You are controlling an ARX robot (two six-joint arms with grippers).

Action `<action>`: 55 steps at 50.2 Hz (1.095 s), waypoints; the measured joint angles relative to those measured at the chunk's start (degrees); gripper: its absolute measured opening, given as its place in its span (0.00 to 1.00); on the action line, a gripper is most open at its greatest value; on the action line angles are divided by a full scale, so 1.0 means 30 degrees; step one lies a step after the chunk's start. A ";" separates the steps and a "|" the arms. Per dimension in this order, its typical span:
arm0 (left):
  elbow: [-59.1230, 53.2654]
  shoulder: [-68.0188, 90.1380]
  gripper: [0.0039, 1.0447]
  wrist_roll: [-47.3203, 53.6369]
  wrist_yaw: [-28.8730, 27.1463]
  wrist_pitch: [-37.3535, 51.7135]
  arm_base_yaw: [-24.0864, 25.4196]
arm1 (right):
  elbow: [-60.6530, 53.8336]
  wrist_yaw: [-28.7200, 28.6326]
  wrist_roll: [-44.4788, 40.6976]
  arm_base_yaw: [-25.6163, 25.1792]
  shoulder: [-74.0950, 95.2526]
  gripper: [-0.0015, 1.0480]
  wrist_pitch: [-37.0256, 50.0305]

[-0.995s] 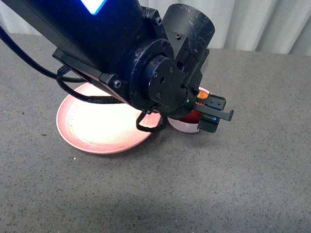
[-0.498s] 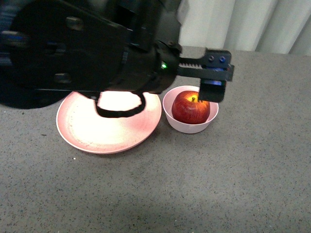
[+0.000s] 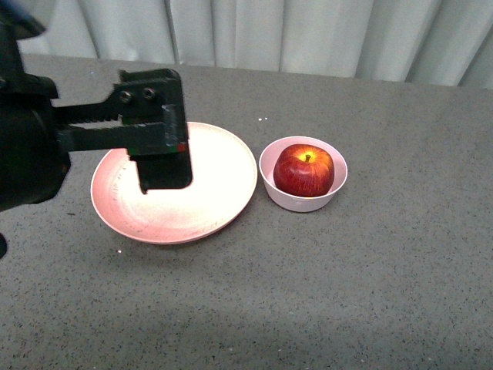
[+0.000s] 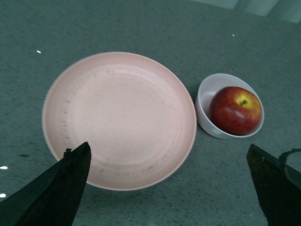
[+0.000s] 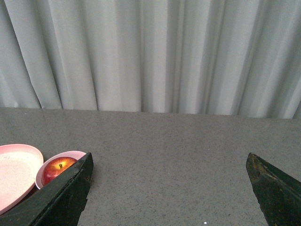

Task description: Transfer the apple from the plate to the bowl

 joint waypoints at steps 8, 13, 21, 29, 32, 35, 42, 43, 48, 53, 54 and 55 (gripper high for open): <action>-0.3985 0.0568 0.66 0.4116 -0.3373 1.0994 0.1071 | 0.0000 -0.0007 0.0000 0.0000 0.0000 0.91 0.0000; -0.5020 -0.2725 0.45 0.5166 -0.2346 1.1125 0.2412 | 0.0000 0.0007 0.0000 0.0000 0.0000 0.91 -0.0007; -0.6331 -0.5020 0.22 0.5479 -0.1035 0.9894 0.3628 | 0.0000 -0.0007 0.0000 0.0000 0.0000 0.91 -0.0007; -0.7198 -0.7373 0.04 0.5566 0.0015 0.8400 0.4801 | 0.0000 -0.0007 0.0000 0.0000 0.0000 0.91 -0.0007; -0.7504 -0.8670 0.03 0.5610 0.0605 0.7475 0.5282 | 0.0000 -0.0007 0.0000 0.0000 0.0000 0.91 -0.0007; -0.7686 -0.9500 0.03 0.5661 0.0933 0.6834 0.5632 | 0.0000 -0.0007 0.0000 0.0000 0.0000 0.91 -0.0007; -0.8109 -1.1570 0.03 0.5705 0.1574 0.5136 0.6382 | 0.0000 -0.0007 0.0000 0.0000 0.0000 0.91 -0.0007; -0.8145 -1.1832 0.03 0.5712 0.1654 0.4925 0.6462 | 0.0000 -0.0007 0.0000 0.0000 0.0000 0.91 -0.0007; -0.8276 -1.3704 0.03 0.5727 0.2208 0.3322 0.7031 | 0.0000 -0.0007 0.0000 0.0000 0.0000 0.91 -0.0015; -0.8284 -1.5526 0.03 0.5741 0.3854 0.1727 0.8174 | 0.0000 -0.0007 0.0000 0.0000 0.0000 0.91 -0.0015; -0.8284 -1.5977 0.03 0.5741 0.4175 0.1341 0.8633 | 0.0000 -0.0007 0.0000 0.0000 0.0000 0.91 -0.0015; -0.8291 -1.6262 0.03 0.5741 0.4211 0.1093 0.8830 | 0.0000 -0.0007 0.0000 0.0000 0.0000 0.91 -0.0007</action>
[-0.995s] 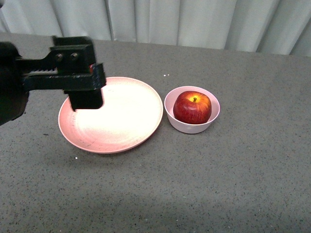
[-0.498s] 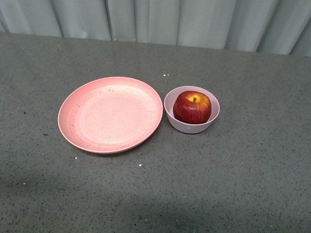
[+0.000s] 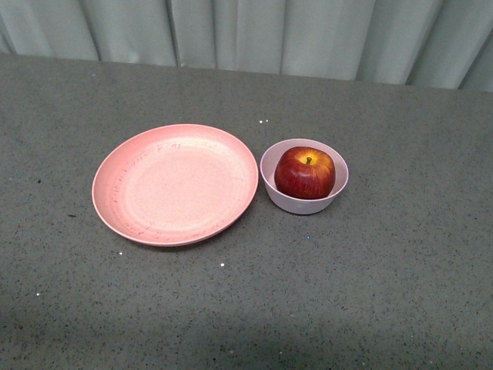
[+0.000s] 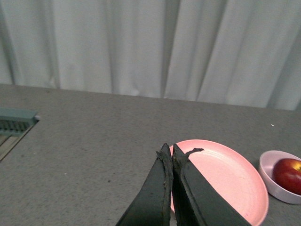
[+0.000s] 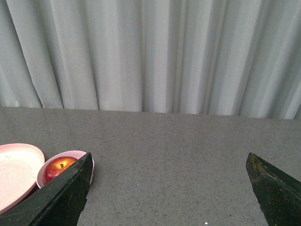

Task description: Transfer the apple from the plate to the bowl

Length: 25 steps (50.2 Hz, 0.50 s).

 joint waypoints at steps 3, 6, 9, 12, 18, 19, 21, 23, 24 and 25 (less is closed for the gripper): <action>0.0000 -0.1005 0.03 -0.0007 0.0051 -0.0940 0.0364 | 0.0000 0.0000 0.0000 0.0000 0.0000 0.91 -0.0007; 0.0000 -0.1821 0.03 0.0000 0.0131 -0.1683 0.0386 | 0.0000 0.0000 0.0000 0.0000 0.0000 0.91 -0.0007; 0.0000 -0.2601 0.03 0.0000 0.0146 -0.2419 0.0393 | 0.0000 0.0000 0.0000 0.0000 0.0000 0.91 -0.0007; 0.0000 -0.3300 0.03 0.0000 0.0146 -0.3089 0.0408 | 0.0000 0.0000 0.0000 0.0000 0.0000 0.91 -0.0007; -0.0007 -0.4648 0.03 0.0000 0.0138 -0.4379 0.0408 | 0.0000 0.0000 0.0000 0.0000 0.0000 0.91 0.0000; -0.0007 -0.4809 0.03 0.0000 0.0138 -0.4546 0.0408 | 0.0000 0.0000 0.0000 0.0000 0.0000 0.91 0.0000; -0.0007 -0.5129 0.03 0.0000 0.0138 -0.4852 0.0408 | 0.0000 0.0000 0.0000 0.0000 0.0000 0.91 -0.0007; -0.0007 -0.5442 0.03 0.0000 0.0138 -0.5158 0.0408 | 0.0000 0.0000 0.0000 0.0000 0.0000 0.91 0.0000; -0.0007 -0.5581 0.03 0.0000 0.0146 -0.5297 0.0408 | 0.0000 0.0000 0.0000 0.0000 0.0000 0.91 0.0000; -0.0007 -0.5799 0.03 0.0000 0.0146 -0.5508 0.0408 | 0.0000 0.0000 0.0000 0.0000 0.0000 0.91 -0.0007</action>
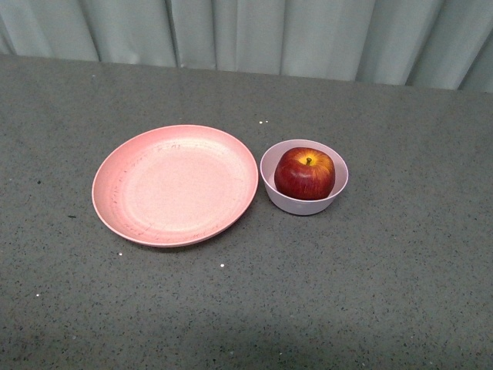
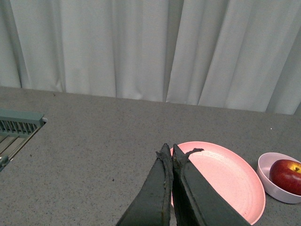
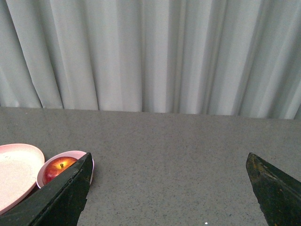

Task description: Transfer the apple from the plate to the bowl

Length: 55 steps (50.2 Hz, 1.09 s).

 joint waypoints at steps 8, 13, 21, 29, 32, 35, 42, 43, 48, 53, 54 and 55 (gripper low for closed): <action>0.0000 -0.1071 0.03 0.0000 0.0000 -0.1071 0.0000 | 0.0000 0.0000 0.0000 0.0000 0.0000 0.91 0.0007; 0.0000 -0.1756 0.03 0.0000 0.0000 -0.1756 0.0000 | 0.0000 0.0000 0.0000 0.0000 0.0000 0.91 0.0007; 0.0007 -0.3599 0.03 0.0000 0.0007 -0.4029 0.0000 | 0.0000 0.0000 0.0000 0.0000 0.0000 0.91 0.0007; 0.0007 -0.5595 0.12 0.0000 0.0036 -0.5741 0.0000 | 0.0000 0.0000 0.0000 0.0000 0.0000 0.91 0.0000; 0.0007 -0.5595 0.23 0.0000 0.0036 -0.5748 0.0000 | 0.0000 0.0000 0.0000 0.0000 0.0000 0.91 0.0000; 0.0007 -0.5610 0.36 0.0000 0.0036 -0.5748 0.0000 | 0.0000 0.0000 0.0000 0.0000 0.0000 0.91 0.0000; 0.0007 -0.5610 0.59 0.0000 0.0036 -0.5756 0.0000 | 0.0000 0.0000 0.0000 0.0000 0.0000 0.91 0.0000; 0.0007 -0.5610 0.61 0.0000 0.0036 -0.5756 0.0000 | 0.0000 0.0000 0.0000 0.0000 0.0000 0.91 0.0000; 0.0007 -0.5610 0.81 0.0000 0.0036 -0.5756 0.0000 | 0.0000 0.0000 0.0000 0.0000 0.0000 0.91 0.0000; 0.0007 -0.5610 0.95 0.0058 0.0036 -0.5763 0.0000 | 0.0000 0.0000 0.0000 0.0000 0.0000 0.91 0.0000; 0.0007 -0.5610 0.94 0.0051 0.0036 -0.5763 0.0000 | 0.0000 0.0000 0.0000 0.0000 0.0000 0.91 0.0000; 0.0007 -0.5610 0.93 0.0051 0.0036 -0.5763 0.0000 | 0.0000 0.0000 0.0000 0.0000 0.0000 0.91 0.0000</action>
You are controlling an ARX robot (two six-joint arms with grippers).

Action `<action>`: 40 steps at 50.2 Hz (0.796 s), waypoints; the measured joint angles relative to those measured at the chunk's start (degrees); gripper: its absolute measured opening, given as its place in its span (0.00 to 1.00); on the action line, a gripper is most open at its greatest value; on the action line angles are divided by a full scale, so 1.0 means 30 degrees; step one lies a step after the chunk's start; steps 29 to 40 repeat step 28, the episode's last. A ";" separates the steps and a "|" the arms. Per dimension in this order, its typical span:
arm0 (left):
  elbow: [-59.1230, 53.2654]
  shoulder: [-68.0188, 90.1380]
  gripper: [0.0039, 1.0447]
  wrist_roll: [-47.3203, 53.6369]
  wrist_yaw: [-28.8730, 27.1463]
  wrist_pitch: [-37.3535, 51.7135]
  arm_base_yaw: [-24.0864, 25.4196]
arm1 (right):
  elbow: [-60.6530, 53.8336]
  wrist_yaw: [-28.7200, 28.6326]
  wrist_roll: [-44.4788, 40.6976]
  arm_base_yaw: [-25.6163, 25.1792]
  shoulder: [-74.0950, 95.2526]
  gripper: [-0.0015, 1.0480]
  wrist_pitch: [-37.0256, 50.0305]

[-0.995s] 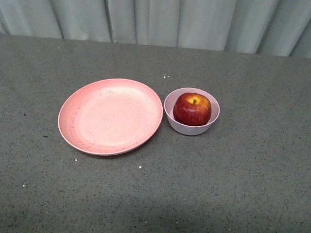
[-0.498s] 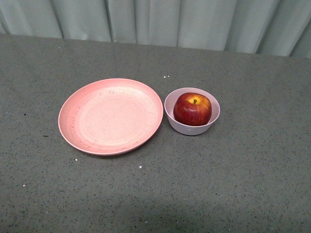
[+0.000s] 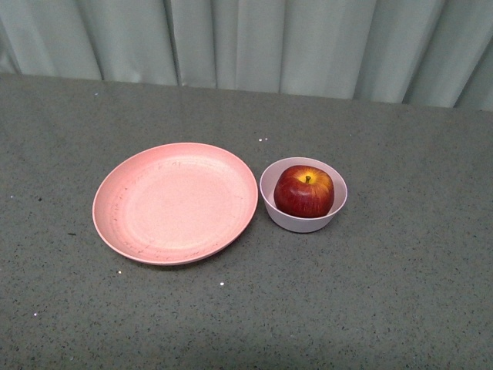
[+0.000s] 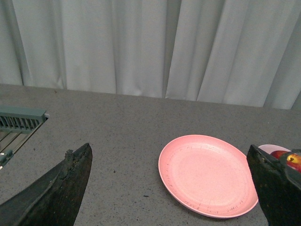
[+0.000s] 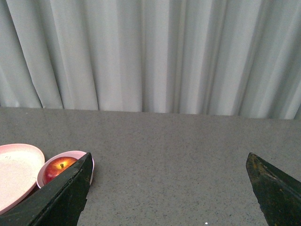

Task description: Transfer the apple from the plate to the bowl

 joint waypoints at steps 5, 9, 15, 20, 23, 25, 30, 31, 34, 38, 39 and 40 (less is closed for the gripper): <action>0.0000 0.0000 0.94 0.0007 0.0000 0.0000 0.0000 | 0.0000 0.0000 0.0000 0.0000 0.0000 0.91 0.0000; 0.0000 0.0000 0.94 0.0007 0.0000 0.0000 0.0000 | 0.0000 0.0000 0.0000 0.0000 0.0000 0.91 0.0000; 0.0000 0.0000 0.94 0.0000 0.0000 0.0000 0.0000 | 0.0000 0.0000 0.0000 0.0000 0.0000 0.91 0.0000; 0.0000 0.0000 0.94 0.0007 0.0000 0.0000 0.0000 | 0.0000 0.0000 0.0000 0.0000 0.0000 0.91 0.0000; 0.0000 0.0000 0.94 0.0007 0.0000 0.0000 0.0000 | 0.0000 0.0000 0.0000 0.0000 0.0000 0.91 0.0000; 0.0000 0.0000 0.94 0.0007 0.0000 0.0000 0.0000 | 0.0000 0.0000 0.0000 0.0000 0.0000 0.91 0.0000; 0.0000 0.0000 0.94 0.0007 0.0000 0.0000 0.0000 | 0.0000 0.0000 0.0000 0.0000 0.0000 0.91 0.0000; 0.0000 0.0000 0.94 0.0007 0.0000 0.0000 0.0000 | 0.0000 0.0000 0.0000 0.0000 0.0000 0.91 0.0000; 0.0000 0.0000 0.94 0.0007 0.0000 0.0000 0.0000 | 0.0000 0.0000 0.0000 0.0000 0.0000 0.91 0.0000; 0.0000 0.0000 0.94 0.0007 0.0000 0.0000 0.0000 | 0.0000 0.0000 0.0000 0.0000 0.0000 0.91 0.0000; 0.0000 0.0000 0.94 0.0007 0.0000 0.0000 0.0000 | 0.0000 0.0000 0.0000 0.0000 0.0000 0.91 0.0000; 0.0000 0.0000 0.94 0.0007 0.0000 0.0000 0.0000 | 0.0000 0.0000 0.0000 0.0000 0.0000 0.91 0.0000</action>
